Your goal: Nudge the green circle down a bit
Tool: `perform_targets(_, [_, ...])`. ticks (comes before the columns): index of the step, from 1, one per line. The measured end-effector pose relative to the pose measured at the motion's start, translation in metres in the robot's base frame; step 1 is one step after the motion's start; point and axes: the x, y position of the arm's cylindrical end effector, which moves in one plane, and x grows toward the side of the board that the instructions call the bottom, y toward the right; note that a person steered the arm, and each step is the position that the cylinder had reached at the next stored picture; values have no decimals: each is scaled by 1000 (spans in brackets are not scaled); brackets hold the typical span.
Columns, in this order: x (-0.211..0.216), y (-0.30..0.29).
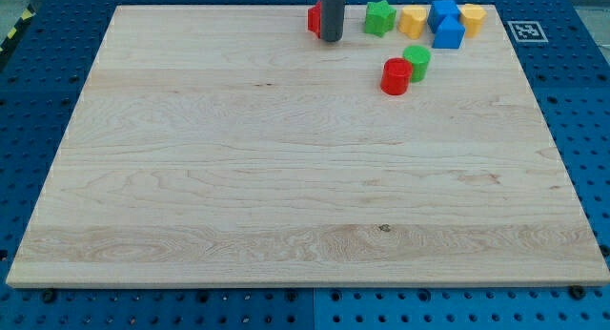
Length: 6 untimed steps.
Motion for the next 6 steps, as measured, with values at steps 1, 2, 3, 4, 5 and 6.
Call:
perform_targets(1, [0,4])
perform_targets(2, [2,34])
perform_targets(3, [12,71])
perform_targets(4, [34,113])
perform_targets(5, [50,154])
perform_targets(6, [63,189])
